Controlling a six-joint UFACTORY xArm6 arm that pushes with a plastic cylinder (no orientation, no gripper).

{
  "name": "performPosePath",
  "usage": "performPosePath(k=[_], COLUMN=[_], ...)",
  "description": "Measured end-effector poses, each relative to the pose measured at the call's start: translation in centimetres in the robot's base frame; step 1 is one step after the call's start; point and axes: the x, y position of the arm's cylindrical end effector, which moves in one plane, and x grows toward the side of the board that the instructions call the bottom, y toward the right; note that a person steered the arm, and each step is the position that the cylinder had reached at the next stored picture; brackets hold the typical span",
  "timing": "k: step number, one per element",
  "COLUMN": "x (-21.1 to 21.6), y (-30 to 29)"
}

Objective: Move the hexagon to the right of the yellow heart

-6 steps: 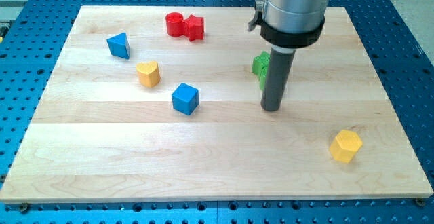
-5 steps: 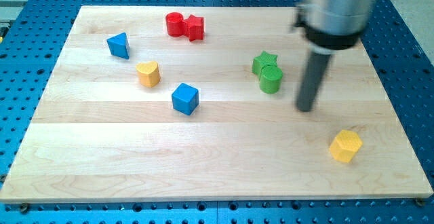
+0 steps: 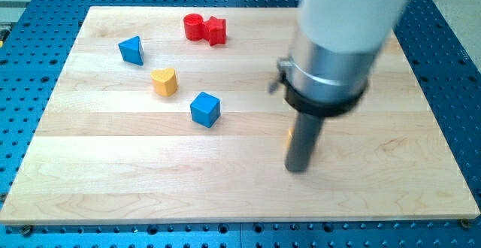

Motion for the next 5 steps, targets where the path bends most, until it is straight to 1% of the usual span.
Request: performPosePath(k=[1, 2, 3, 4, 5], x=[-2.1, -3.9, -6.7, -1.2, -1.7], y=[1.5, 6.5, 5.5, 0.0, 0.0])
